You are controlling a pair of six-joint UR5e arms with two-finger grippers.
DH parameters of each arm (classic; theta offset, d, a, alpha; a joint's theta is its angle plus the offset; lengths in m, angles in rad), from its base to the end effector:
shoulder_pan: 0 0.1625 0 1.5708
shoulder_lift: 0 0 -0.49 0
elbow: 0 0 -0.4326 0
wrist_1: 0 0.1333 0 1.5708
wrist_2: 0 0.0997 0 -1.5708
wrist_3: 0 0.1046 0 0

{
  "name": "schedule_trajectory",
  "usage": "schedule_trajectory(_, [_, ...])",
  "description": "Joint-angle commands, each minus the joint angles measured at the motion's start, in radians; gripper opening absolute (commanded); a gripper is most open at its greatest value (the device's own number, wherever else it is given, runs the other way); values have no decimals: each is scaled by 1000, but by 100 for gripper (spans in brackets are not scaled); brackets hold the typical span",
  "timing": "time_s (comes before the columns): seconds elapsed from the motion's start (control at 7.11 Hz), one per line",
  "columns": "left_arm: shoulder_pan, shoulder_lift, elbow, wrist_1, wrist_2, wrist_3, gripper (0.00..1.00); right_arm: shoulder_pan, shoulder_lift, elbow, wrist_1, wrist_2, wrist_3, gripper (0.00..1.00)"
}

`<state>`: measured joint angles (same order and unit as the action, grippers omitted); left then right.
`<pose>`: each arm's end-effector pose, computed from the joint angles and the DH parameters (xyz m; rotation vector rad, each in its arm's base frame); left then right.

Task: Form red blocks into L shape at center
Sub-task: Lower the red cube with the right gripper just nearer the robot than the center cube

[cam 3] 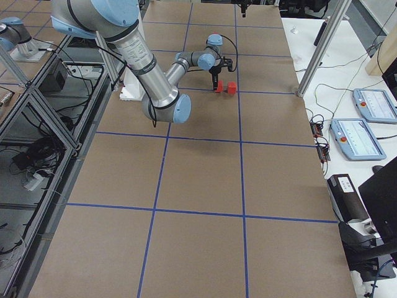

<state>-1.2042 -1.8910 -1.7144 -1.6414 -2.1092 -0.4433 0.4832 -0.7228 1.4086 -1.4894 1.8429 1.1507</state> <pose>0.1667 -0.6565 0.4606 0.2720 0.6878 0.0707 -0.6985 -0.4853 0.2160 0.1000 -0.7985 -0.0447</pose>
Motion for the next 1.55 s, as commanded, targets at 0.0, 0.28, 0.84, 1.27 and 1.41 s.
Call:
schedule_trajectory(0.0, [0,1,1,0,0,0,99,0,0,-10,1,-30,0,0])
schedule_trajectory(0.28, [0,0,1,0,0,0,99,0,0,-11,1,-37,0,0])
schedule_trajectory(0.84, [0,0,1,0,0,0,99,0,5,-40,58,-48,1,0])
schedule_trajectory(1.27, [0,1,1,0,0,0,99,0,3,-43,64,-48,1,0])
schedule_trajectory(1.41, [0,1,1,0,0,0,99,0,3,-43,64,-48,1,0])
